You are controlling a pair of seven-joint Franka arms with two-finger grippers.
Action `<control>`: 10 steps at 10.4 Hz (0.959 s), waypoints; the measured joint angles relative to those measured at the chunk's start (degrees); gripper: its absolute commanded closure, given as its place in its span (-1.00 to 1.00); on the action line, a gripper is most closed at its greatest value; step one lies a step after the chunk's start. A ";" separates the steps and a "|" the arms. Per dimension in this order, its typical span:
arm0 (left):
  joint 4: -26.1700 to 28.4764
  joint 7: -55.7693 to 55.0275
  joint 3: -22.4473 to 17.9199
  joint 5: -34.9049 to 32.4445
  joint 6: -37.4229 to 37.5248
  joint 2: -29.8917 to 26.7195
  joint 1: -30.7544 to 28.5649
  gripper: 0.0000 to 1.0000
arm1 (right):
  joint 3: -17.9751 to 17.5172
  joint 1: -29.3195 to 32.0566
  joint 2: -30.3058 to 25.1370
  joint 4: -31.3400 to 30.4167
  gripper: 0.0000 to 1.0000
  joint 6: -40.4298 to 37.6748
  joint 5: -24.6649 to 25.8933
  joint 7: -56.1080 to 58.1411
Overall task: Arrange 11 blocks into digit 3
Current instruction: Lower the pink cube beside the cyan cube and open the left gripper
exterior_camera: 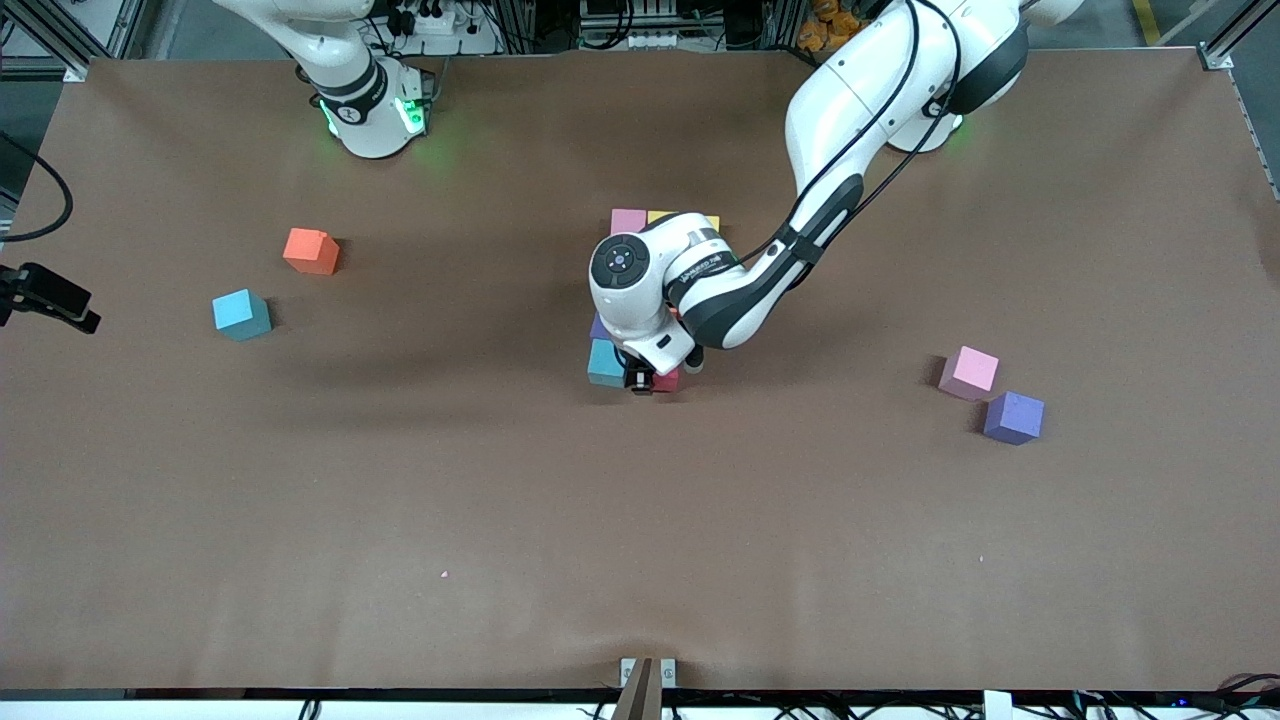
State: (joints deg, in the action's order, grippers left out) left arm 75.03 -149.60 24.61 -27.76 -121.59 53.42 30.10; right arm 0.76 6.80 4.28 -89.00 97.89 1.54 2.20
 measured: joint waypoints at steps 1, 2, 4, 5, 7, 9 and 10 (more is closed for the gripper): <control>-0.01 0.00 -0.44 0.00 -0.40 0.17 0.46 0.73 | -0.02 0.00 0.01 0.00 -1.00 0.05 0.00 0.14; -0.04 0.00 -0.98 0.00 -0.93 0.34 0.98 0.73 | -0.05 0.00 0.03 0.01 -1.00 0.18 0.00 0.26; -0.17 0.00 -1.31 0.00 -1.21 0.54 1.56 0.72 | -0.05 0.00 0.03 0.13 -1.00 0.12 0.00 0.46; -0.24 0.00 -1.36 0.00 -1.25 0.56 1.61 0.71 | -0.05 0.00 0.03 0.19 -1.00 0.10 0.00 0.83; -0.25 0.00 -1.51 0.00 -1.43 0.65 1.61 0.53 | -0.05 0.00 0.04 0.21 -1.00 0.10 0.00 1.62; -0.26 0.00 -1.54 0.00 -1.79 0.71 1.61 -0.56 | -0.05 0.00 0.07 0.21 -1.00 0.21 0.00 1.73; -0.28 0.00 -1.55 0.00 -1.86 0.72 1.61 -1.00 | -0.04 0.00 0.09 0.21 -1.00 0.27 0.00 1.74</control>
State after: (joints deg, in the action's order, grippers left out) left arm 74.75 -149.60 23.07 -27.76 -123.45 54.14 31.71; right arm 0.72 6.80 4.37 -88.78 98.17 1.54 3.94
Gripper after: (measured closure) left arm 0.383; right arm 0.000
